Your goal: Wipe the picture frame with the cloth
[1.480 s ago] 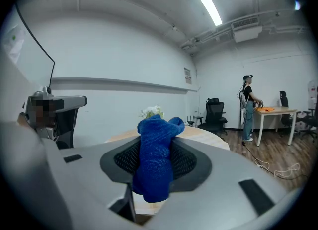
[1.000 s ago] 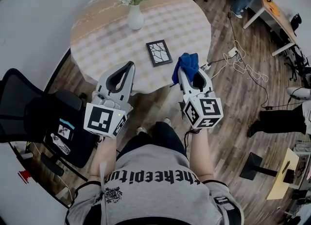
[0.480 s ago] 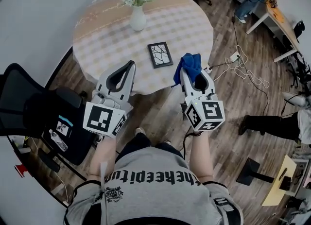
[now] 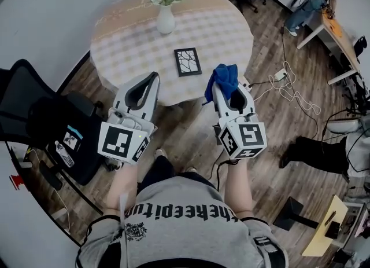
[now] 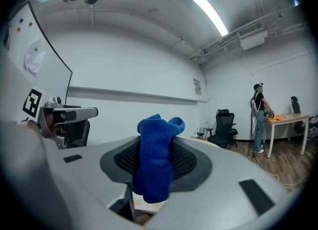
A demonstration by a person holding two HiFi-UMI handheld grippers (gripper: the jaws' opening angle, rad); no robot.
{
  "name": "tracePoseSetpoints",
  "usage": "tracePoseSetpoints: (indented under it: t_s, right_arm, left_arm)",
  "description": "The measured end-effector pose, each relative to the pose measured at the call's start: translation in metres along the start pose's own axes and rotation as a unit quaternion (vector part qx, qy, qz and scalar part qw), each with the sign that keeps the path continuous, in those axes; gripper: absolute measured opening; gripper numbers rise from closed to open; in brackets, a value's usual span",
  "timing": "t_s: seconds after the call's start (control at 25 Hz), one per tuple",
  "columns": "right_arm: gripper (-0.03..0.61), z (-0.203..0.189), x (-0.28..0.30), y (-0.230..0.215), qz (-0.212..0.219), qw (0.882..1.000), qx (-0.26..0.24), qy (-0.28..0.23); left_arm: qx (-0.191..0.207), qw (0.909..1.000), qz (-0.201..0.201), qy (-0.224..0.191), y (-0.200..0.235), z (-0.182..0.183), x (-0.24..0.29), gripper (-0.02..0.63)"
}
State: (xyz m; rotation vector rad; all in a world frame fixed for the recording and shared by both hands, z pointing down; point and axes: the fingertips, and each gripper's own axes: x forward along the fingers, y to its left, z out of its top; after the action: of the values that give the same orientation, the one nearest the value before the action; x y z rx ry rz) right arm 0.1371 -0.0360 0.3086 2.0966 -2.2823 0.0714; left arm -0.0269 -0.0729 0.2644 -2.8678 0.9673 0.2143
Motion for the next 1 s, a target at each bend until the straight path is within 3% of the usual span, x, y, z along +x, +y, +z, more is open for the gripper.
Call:
tracePoseSetpoints:
  t_s: [1.0]
  right_arm:
    - [0.149, 0.001, -0.1, -0.009, 0.052, 0.998, 0.001, -0.021]
  left_arm:
    - [0.03, 0.9975, 0.062, -0.01, -0.099, 0.029, -0.059, 0.017]
